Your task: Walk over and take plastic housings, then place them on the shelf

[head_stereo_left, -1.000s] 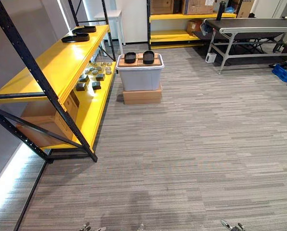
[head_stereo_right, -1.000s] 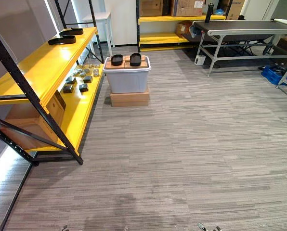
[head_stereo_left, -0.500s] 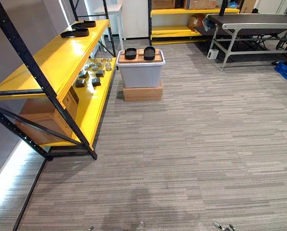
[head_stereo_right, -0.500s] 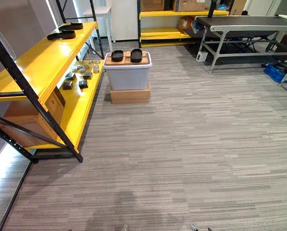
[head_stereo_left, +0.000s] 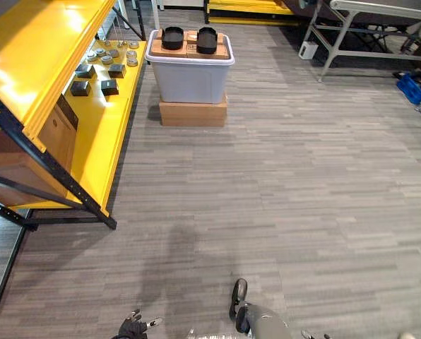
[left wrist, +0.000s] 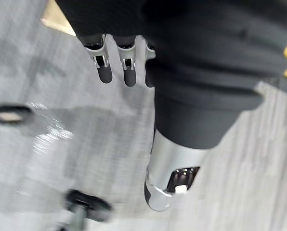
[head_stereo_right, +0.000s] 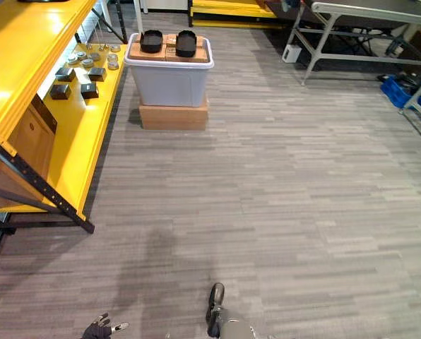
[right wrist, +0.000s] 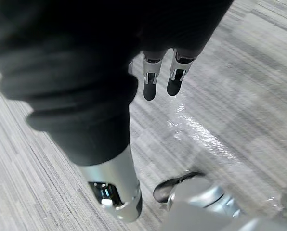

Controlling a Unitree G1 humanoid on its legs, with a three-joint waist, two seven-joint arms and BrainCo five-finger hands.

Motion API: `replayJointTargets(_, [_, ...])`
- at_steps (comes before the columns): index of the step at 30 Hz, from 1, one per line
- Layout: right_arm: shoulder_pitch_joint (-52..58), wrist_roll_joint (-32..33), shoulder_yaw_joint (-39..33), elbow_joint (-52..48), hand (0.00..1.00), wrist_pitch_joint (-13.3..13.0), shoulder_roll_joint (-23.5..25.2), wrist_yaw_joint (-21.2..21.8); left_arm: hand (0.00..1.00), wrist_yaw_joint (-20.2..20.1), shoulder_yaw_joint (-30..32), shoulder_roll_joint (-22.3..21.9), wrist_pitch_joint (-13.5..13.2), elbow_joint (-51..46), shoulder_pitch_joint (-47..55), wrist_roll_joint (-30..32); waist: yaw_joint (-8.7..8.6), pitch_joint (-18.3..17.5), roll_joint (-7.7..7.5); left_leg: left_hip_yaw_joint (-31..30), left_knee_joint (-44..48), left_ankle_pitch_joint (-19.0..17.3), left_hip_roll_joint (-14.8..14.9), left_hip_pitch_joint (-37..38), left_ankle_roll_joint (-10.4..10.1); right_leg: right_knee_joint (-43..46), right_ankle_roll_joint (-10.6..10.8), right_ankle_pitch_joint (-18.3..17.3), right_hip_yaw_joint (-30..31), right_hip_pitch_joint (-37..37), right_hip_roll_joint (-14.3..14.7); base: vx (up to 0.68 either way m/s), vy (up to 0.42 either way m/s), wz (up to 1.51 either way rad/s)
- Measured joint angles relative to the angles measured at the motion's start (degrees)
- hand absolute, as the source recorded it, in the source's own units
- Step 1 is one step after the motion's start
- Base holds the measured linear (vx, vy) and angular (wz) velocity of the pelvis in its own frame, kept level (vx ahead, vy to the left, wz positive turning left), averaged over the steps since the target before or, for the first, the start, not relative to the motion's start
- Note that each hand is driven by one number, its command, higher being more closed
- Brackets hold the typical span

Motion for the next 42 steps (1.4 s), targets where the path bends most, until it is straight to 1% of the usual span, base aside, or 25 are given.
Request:
replayJointTargets(1, [0.03, -0.01, -0.64, -0.02, 0.00, 0.00, 0.03, 0.08, 0.00, -0.03, 1.37, -0.67, 0.03, -0.01, 0.16, -0.01, 0.04, 0.30, 0.33, 0.03, 7.26, 3.04, 1.38, -2.48, 0.64, -0.34, -0.26, -1.30, -0.35, 2.09, 0.28, 0.72, -0.320, 0.29])
replayJointTargets(2, [0.21, 0.00, -1.28, -0.14, 0.00, 0.01, -0.19, 0.06, 0.00, -0.05, 4.86, -2.11, 0.06, -0.11, 0.78, -0.05, 0.02, 1.08, 1.24, 1.06, 22.95, 11.53, 6.03, -7.66, 1.85, -2.35, -0.87, -3.37, -0.92, 7.62, 1.63, 0.72, -0.291, 0.06])
replayJointTargets(3, [0.06, 0.03, -1.13, -0.07, 0.00, 0.04, -0.36, 0.05, 0.00, -0.07, 6.60, -2.63, 0.11, -0.47, 2.01, -0.08, 0.92, 1.64, 1.17, 4.48, 36.40, 11.60, 10.28, -11.30, 2.76, -4.97, -1.30, -4.55, -0.02, 13.69, 3.33, 0.71, -0.275, -0.10])
replayJointTargets(5, [-0.47, 0.04, -0.45, -0.30, 0.00, 0.01, -0.55, -0.13, 0.00, 0.21, 7.04, -2.82, 0.21, -0.51, 3.06, -0.05, 2.52, 1.99, 0.48, 7.18, 44.07, 9.54, 11.52, -15.54, 4.75, -9.15, -1.46, -5.05, 2.28, 19.92, 4.09, 0.62, -0.215, -0.45])
replayJointTargets(8, [-5.20, 0.05, 2.21, -0.40, 0.00, 0.04, -1.81, -0.38, 0.00, -0.05, 7.44, -3.88, 0.00, -1.63, 4.49, -0.48, 5.21, 2.29, -0.41, 9.39, 30.35, 3.87, 5.57, -27.94, 3.40, -14.40, -0.13, -7.66, 6.79, 26.47, 3.07, 0.57, -0.121, -0.65])
replayJointTargets(10, [-8.33, 0.06, 4.68, -0.18, 0.00, -0.04, -2.39, -0.31, 0.00, -0.10, 5.97, -4.11, 0.06, -1.59, 6.64, -0.45, 6.54, 2.67, -1.17, 8.87, 4.78, 5.11, -0.07, -30.95, 3.89, -17.28, 1.68, -9.56, 9.60, 31.31, 1.92, 0.54, 0.008, -0.78])
replayJointTargets(12, [-9.58, 0.05, 6.64, -0.29, 0.00, -0.18, -3.61, -0.41, 0.00, 0.05, 4.08, -4.77, 0.16, -1.55, 8.67, -0.46, 8.24, 2.18, 0.46, 8.26, -9.34, 7.58, -0.05, -33.99, 2.52, -20.24, 4.35, -11.59, 11.92, 35.89, 2.91, 0.60, 0.131, -0.79])
replayJointTargets(14, [-7.63, 0.03, 7.08, -0.23, 0.00, -0.30, -3.80, -0.78, 0.00, 0.28, 3.09, -5.03, 0.27, -1.51, 10.68, -0.45, 9.08, 1.22, 0.13, 7.57, -9.12, 8.18, -2.19, -35.51, 4.04, -20.58, 8.07, -14.01, 12.14, 41.61, 1.92, 0.87, 0.297, -0.52])
replayJointTargets(15, [-5.50, 0.00, 7.77, -0.03, 0.00, -0.66, -3.41, -0.75, 0.00, 0.32, 3.17, -5.23, 0.47, -0.85, 12.17, -0.38, 9.04, -0.82, -0.83, 4.29, -6.39, 15.60, -4.44, -35.16, 13.42, -9.51, 12.27, -16.62, 11.81, 39.60, -0.45, 1.02, 0.368, -0.11])
replayJointTargets(17, [-3.73, -0.01, 7.55, 0.19, 0.00, -0.72, -2.28, -0.73, 0.00, 0.26, 3.43, -4.14, 0.46, -0.13, 12.19, -0.21, 8.08, -2.35, -1.65, 4.31, -3.46, 15.98, -5.72, -34.02, 14.05, 10.53, 14.74, -13.93, 12.32, 32.19, -3.84, 0.90, 0.331, 0.26])
replayJointTargets(18, [-2.23, -0.04, 7.56, 0.69, 0.00, -0.70, -1.10, -0.64, 0.00, 0.26, 3.00, -3.27, 0.52, 0.01, 11.43, -0.16, 7.04, -2.06, -3.79, 4.13, -1.91, 14.11, -8.02, -31.70, 14.23, 25.86, 17.88, -5.21, 15.04, 26.55, -6.69, 0.89, 0.268, 0.77])
replayJointTargets(20, [-1.95, -0.05, 7.55, 2.56, 0.00, -0.46, -0.05, -0.50, 0.00, 0.32, 1.64, -1.58, 0.66, -0.12, 9.74, -0.15, 5.62, -0.37, -5.60, 2.18, -2.85, 9.93, -12.37, -24.59, 15.16, 43.00, 16.75, -2.53, 14.06, 20.13, -11.90, 0.83, 0.188, 0.74])
replayJointTargets(21, [-1.44, -0.07, 7.65, 2.65, 0.00, -0.46, -0.05, -0.33, 0.00, 0.33, 1.08, -2.24, 0.67, -0.99, 9.47, -0.17, 5.28, 0.62, -4.22, 1.23, -5.20, 7.87, -13.01, -17.70, 14.93, 46.59, 11.95, -5.46, 10.41, 17.49, -14.34, 0.77, 0.132, 0.33])
replayJointTargets(22, [-1.04, -0.08, 7.85, 2.33, 0.00, -0.52, 0.07, 0.03, 0.00, 0.33, 0.72, -2.89, 0.58, -1.87, 8.89, -0.26, 5.09, 0.61, -2.81, 0.26, -9.02, 6.30, -12.81, -11.62, 14.90, 45.20, 9.76, -8.95, 7.50, 13.46, -14.41, 0.75, 0.119, 0.30])
replayJointTargets(25, [-1.30, -0.05, 7.91, 0.61, 0.00, -0.79, 0.15, 0.68, 0.00, 0.39, -1.87, -2.48, 0.43, -2.28, 6.50, -1.31, 3.08, 0.77, -1.40, -3.14, -15.55, 5.23, -11.79, -3.13, 13.68, 29.50, 9.76, -12.48, 7.06, 4.60, -9.56, 0.65, 0.005, 0.63])
replayJointTargets(27, [0.61, 0.01, 7.71, -0.54, 0.00, -0.95, -0.27, 0.57, 0.00, 0.53, -2.60, -2.70, 0.07, -2.29, 3.37, -1.72, 1.94, 0.87, -1.67, -6.92, -19.01, 2.77, -11.23, 2.45, 11.03, 1.22, 9.78, -6.31, 7.24, 0.28, -6.79, 0.77, -0.172, 0.94])
replayJointTargets(28, [1.15, 0.02, 7.58, -0.34, 0.00, -0.91, -0.45, 0.53, 0.00, 0.62, -2.47, -3.23, 0.03, -2.25, 2.67, -1.72, 1.55, 1.01, -1.44, -8.19, -19.45, 1.84, -10.79, 3.70, 10.42, -3.07, 10.06, -1.22, 7.67, 0.06, -6.48, 0.96, -0.346, 1.17])
replayJointTargets(29, [2.41, 0.03, 5.10, 0.20, 0.00, -0.78, -0.32, 0.54, 0.00, 0.79, -0.98, -5.06, -0.23, -2.22, 2.23, -1.71, 0.47, 0.55, -0.39, -10.22, -19.83, 0.45, -8.84, 5.70, 9.31, -4.50, 6.79, 8.27, 9.85, 1.05, -4.40, 0.87, -0.353, 0.68])
replayJointTargets(32, [2.47, 0.26, -1.91, 0.10, 0.00, -0.73, 0.61, 0.53, 0.00, 0.63, 2.23, -8.16, -0.40, -1.67, 2.40, -1.56, 1.80, 1.68, 1.27, -9.54, -9.26, 2.80, -6.97, 4.69, 6.78, 6.56, 3.97, -0.87, 9.97, 1.29, -4.53, 0.82, -0.352, 0.33])
replayJointTargets(34, [4.98, 0.28, -1.64, -1.23, 0.00, -0.37, 0.92, 0.53, 0.00, 0.66, 5.27, -9.87, -0.70, -2.80, 4.35, -1.59, -0.02, 1.40, 2.53, -8.70, 13.65, 8.88, -3.13, -2.37, 4.91, 7.91, 3.92, -6.85, 6.98, 8.17, -4.08, 0.77, -0.341, 0.70])
replayJointTargets(35, [5.13, 0.44, -0.30, -1.63, 0.00, -0.19, 1.21, 0.52, 0.00, 0.51, 6.45, -9.96, -0.71, -3.10, 4.93, -1.74, 0.85, 1.76, 3.17, -6.87, 28.92, 12.88, 1.04, -8.06, 4.07, 4.52, 3.47, -9.56, 7.20, 13.36, -2.12, 0.59, -0.206, -0.06])
replayJointTargets(37, [3.97, 2.17, 1.36, -2.63, 0.00, -0.20, 0.77, 0.42, 0.00, 0.44, 7.05, -9.61, -0.68, -3.84, 5.17, -2.94, 2.27, 2.58, 3.86, -2.60, 42.95, 10.43, 6.31, -14.84, 5.71, -0.43, 3.30, -9.67, 8.53, 19.53, 0.25, 0.55, -0.111, -0.39])
replayJointTargets(39, [2.80, 2.46, 3.99, -3.18, 0.00, -0.21, 0.72, 0.19, 0.00, 0.26, 6.76, -7.87, -0.75, -4.42, 4.95, -3.46, 2.92, 3.42, 1.65, 2.94, 40.12, 6.06, 7.27, -17.63, 6.36, -5.07, 3.81, -9.36, 9.33, 25.88, -1.71, 0.51, 0.010, -0.28])
replayJointTargets(41, [1.19, 2.44, 4.38, -5.55, 0.00, -0.34, 0.51, -0.34, 0.00, 0.40, 6.86, -6.97, -1.00, -4.37, 5.38, -3.45, 3.05, 3.85, 0.87, 8.84, 21.82, 3.93, 6.86, -18.37, 4.04, -7.74, 4.40, -9.12, 10.42, 29.71, -4.39, 0.49, 0.120, -0.39])
replayJointTargets(42, [0.80, 2.43, 5.01, -7.82, 0.00, -0.63, 0.24, -0.53, 0.00, 0.48, 6.51, -6.97, -1.01, -4.38, 5.84, -3.44, 3.06, 3.69, 1.06, 8.79, 5.84, 6.10, 4.04, -18.28, 4.44, -7.95, 7.14, -9.43, 10.44, 29.94, -5.33, 0.37, 0.206, -0.36])
